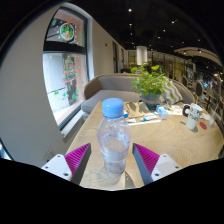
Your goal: Pour water
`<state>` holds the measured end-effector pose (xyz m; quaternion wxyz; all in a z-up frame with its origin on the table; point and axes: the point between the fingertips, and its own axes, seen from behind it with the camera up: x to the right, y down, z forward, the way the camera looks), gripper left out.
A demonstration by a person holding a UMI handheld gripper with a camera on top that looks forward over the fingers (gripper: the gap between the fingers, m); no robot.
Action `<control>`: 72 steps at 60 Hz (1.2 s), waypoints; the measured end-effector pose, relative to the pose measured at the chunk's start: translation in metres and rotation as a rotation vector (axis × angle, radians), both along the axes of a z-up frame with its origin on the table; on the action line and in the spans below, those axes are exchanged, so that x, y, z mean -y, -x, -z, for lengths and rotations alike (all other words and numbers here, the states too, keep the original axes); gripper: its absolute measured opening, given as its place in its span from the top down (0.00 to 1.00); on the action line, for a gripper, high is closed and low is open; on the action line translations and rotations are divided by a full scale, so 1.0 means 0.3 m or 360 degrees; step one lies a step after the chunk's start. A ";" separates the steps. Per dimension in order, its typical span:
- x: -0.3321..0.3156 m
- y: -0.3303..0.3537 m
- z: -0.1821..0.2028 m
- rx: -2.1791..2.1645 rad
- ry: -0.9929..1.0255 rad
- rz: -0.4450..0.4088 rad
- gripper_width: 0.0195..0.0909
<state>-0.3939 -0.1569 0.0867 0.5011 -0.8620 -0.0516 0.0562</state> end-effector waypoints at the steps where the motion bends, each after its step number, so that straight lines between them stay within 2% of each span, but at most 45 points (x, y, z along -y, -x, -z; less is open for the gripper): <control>1: -0.016 0.001 0.003 -0.0004 -0.0010 0.0005 0.07; 3: -0.052 0.005 0.018 -0.0007 -0.0026 0.0006 0.08; 6: -0.081 0.003 0.025 0.0005 -0.0059 0.0017 0.17; 13: -0.124 0.004 0.054 0.0040 -0.0093 0.0022 0.53; 19: -0.136 0.000 0.051 0.0024 -0.0127 0.0031 0.60; 23: -0.133 0.000 0.048 0.0006 -0.0127 0.0031 0.70; 28: -0.130 -0.003 0.039 -0.0018 -0.0122 0.0020 0.75; 29: -0.130 -0.003 0.036 -0.0020 -0.0119 0.0017 0.79; 37: -0.141 -0.014 -0.047 -0.0027 -0.0143 -0.0023 0.79; 47: -0.182 -0.065 -0.271 -0.0208 -0.0194 -0.0039 0.79; 64: -0.411 -0.360 -0.637 -0.1076 -0.0160 0.0118 0.79; 72: -0.545 -0.567 -0.682 -0.1580 -0.0067 0.0227 0.79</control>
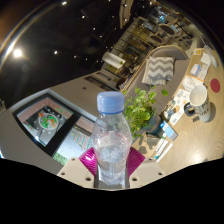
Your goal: Pour water
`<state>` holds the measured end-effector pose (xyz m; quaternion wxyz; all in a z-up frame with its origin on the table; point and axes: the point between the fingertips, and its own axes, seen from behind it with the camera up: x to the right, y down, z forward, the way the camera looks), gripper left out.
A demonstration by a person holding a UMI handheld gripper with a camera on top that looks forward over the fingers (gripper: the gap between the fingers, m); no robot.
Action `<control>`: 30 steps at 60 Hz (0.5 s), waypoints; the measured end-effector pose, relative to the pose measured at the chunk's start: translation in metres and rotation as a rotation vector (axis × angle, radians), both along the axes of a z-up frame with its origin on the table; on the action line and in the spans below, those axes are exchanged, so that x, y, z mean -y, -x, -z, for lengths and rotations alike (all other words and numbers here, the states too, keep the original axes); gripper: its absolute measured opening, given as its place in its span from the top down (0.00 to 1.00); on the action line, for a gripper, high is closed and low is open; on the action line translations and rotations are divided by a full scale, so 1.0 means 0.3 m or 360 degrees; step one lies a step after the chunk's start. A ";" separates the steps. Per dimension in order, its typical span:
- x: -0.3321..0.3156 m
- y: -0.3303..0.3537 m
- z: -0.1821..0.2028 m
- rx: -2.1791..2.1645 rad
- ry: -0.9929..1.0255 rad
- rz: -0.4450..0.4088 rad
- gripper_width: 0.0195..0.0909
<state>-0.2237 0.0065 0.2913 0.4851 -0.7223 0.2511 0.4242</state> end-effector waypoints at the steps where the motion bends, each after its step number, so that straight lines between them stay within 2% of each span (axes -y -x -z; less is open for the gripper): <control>1: -0.022 -0.024 0.009 -0.0060 0.0005 0.0013 0.79; 8: -0.110 -0.215 0.028 -0.0463 0.0099 0.0078 0.80; 17: -0.224 -0.376 0.138 -0.1006 0.0239 0.0145 0.79; 30: -0.319 -0.468 0.292 -0.1597 0.0442 0.0220 0.80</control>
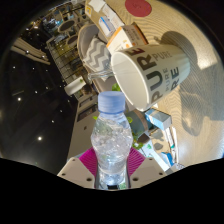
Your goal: Pour water
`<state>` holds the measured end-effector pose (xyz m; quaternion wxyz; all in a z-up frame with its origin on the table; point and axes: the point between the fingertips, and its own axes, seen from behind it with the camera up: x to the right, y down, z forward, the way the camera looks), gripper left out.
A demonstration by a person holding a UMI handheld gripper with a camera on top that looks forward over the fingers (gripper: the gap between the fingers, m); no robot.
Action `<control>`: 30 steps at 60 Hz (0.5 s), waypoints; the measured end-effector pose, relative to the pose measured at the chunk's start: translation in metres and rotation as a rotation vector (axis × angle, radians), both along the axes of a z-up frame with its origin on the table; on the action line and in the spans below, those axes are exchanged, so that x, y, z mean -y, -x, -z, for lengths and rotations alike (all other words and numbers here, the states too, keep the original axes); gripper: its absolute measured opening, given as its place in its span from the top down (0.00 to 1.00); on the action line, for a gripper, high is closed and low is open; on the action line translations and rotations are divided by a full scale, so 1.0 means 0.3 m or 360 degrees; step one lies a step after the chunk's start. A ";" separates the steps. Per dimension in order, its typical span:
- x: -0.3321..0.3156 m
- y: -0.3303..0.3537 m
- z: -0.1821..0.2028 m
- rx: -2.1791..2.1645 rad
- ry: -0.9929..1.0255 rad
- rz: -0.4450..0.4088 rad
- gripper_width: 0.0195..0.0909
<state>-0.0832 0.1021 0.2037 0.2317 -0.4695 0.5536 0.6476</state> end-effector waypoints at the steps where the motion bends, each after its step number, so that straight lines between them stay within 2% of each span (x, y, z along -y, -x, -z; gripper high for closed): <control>1: -0.003 -0.003 0.006 -0.0020 0.0005 0.0002 0.80; 10: 0.004 0.005 0.021 0.0037 0.0019 -0.0091 0.80; 17: 0.031 0.006 -0.030 0.0324 -0.0051 -0.0184 0.80; 25: 0.041 -0.079 -0.174 0.0848 -0.0257 -0.0235 0.80; 30: 0.016 -0.148 -0.277 0.1304 -0.0389 -0.0209 0.79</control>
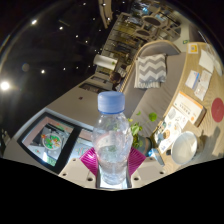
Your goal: Pour water
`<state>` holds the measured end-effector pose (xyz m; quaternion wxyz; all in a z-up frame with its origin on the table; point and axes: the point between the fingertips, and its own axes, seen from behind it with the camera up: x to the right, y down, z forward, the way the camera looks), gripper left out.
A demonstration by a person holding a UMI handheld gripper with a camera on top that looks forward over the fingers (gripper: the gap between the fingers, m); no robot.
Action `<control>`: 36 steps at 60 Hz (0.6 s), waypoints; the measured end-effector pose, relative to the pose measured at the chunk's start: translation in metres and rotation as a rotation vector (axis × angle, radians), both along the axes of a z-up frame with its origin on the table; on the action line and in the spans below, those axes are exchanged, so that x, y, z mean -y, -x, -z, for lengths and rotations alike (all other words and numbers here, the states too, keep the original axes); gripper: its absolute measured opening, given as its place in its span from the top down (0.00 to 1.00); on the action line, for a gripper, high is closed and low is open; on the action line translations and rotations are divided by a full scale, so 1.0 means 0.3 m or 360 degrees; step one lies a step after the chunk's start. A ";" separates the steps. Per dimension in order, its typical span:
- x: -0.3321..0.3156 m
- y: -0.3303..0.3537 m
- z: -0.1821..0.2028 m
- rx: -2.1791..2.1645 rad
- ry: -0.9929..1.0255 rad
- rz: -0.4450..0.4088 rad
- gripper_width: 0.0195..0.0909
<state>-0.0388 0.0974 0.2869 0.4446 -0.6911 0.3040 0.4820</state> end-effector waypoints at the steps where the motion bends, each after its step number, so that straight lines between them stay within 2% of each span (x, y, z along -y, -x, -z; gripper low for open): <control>1: -0.003 -0.019 -0.024 0.0082 -0.0037 0.0006 0.79; 10: -0.004 -0.225 -0.214 0.0686 -0.0300 0.0103 0.79; 19: 0.006 -0.489 -0.233 0.1376 -0.0399 0.0263 0.79; 25: -0.006 -0.661 -0.115 0.1708 -0.0327 0.0322 0.79; 33: 0.004 -0.781 0.139 0.1910 -0.0139 0.0293 0.79; 36: 0.002 -0.819 0.271 0.1959 -0.0068 0.0279 0.79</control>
